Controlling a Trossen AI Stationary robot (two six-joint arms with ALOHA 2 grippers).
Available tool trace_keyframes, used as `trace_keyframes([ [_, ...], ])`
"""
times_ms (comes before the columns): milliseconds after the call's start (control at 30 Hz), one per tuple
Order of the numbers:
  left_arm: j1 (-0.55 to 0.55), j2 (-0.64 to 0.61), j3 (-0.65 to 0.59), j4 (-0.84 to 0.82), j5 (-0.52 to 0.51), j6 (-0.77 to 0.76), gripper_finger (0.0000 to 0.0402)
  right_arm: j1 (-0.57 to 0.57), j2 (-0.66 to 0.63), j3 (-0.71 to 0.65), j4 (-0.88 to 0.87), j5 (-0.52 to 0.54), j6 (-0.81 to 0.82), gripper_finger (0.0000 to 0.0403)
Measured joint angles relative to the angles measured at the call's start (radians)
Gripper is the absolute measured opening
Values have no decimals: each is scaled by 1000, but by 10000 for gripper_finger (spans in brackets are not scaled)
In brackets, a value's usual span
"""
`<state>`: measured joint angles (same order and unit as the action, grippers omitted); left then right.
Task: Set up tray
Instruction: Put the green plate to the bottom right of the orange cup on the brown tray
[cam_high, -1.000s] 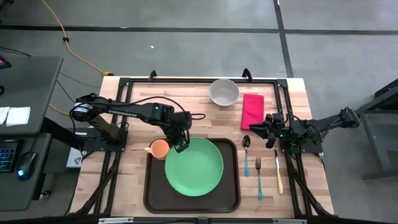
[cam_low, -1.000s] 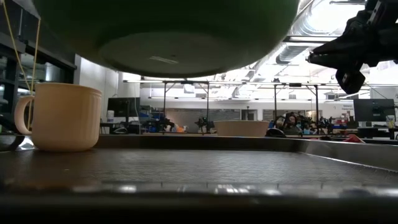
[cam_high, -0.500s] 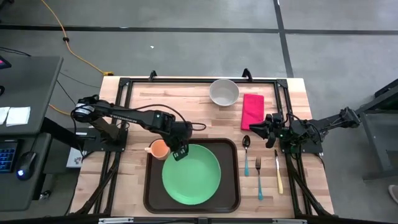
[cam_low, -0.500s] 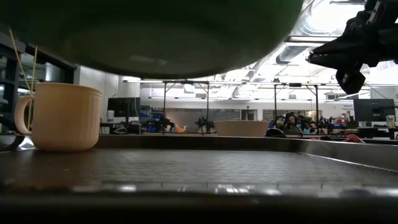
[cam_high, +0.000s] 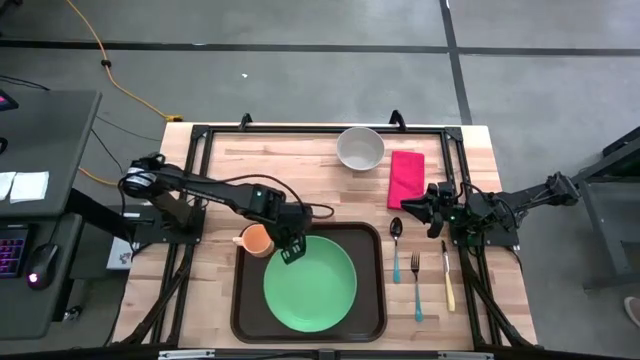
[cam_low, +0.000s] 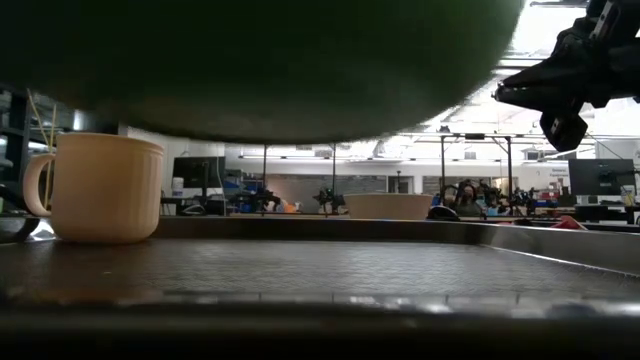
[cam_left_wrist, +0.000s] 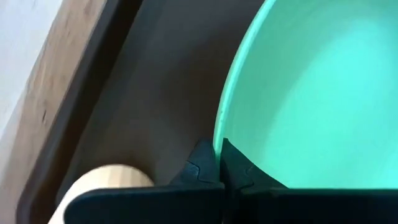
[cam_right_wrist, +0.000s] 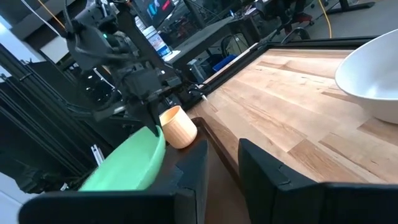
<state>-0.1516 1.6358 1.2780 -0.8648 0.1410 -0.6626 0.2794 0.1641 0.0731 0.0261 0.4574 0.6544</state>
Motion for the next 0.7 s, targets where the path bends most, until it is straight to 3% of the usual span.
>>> trace_keyframes([
  [233,0,54,-1,-5,38,28,14,0,-1,0,-2,-4,0,67],
  [700,0,60,-3,-42,-2,56,14,0,-1,0,-5,-4,1,67],
])
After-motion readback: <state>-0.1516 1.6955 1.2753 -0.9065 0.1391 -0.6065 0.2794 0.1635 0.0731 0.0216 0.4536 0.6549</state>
